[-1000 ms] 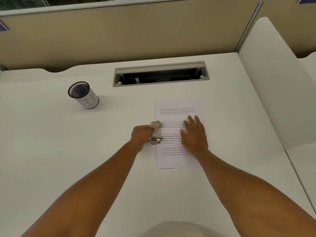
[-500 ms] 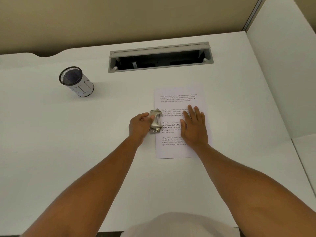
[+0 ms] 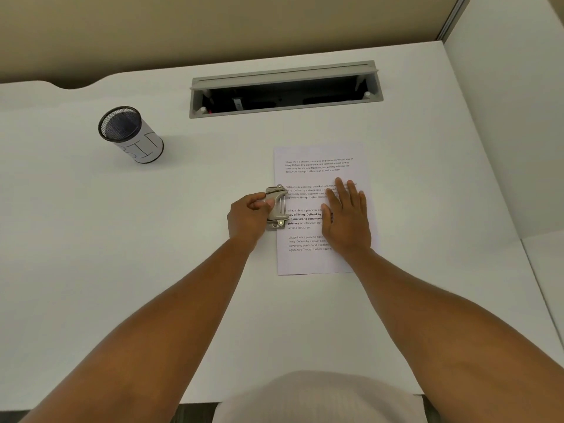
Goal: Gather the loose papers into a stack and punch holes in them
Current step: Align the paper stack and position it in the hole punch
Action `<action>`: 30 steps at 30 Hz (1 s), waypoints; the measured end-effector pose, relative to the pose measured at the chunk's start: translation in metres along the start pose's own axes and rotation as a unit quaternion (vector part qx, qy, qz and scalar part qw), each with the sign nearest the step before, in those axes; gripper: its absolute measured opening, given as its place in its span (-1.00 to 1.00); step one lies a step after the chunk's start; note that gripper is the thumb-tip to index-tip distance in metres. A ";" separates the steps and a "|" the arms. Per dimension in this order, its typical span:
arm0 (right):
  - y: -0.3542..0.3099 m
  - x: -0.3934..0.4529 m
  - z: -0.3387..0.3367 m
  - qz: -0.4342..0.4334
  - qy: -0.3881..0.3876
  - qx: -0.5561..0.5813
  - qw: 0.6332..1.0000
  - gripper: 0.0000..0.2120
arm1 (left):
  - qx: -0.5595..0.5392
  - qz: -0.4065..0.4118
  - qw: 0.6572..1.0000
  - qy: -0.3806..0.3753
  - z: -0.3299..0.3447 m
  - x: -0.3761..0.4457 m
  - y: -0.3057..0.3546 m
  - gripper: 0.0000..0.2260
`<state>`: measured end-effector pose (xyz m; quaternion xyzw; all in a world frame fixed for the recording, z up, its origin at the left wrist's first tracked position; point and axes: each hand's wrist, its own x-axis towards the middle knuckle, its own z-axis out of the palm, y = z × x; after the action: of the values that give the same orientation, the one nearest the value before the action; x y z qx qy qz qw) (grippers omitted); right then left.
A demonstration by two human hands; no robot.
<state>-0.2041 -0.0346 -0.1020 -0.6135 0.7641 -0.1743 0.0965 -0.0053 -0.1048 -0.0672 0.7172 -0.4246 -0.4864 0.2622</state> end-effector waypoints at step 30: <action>-0.017 0.018 -0.044 0.054 -0.072 0.036 0.995 -0.55 | 0.002 -0.018 0.998 -0.067 -0.010 -0.020 0.017 -0.70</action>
<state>-0.2087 -0.0489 -0.0543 -0.5788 0.7801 -0.1516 0.1830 -0.0053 -0.0967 -0.0403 0.6912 -0.4294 -0.5367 0.2230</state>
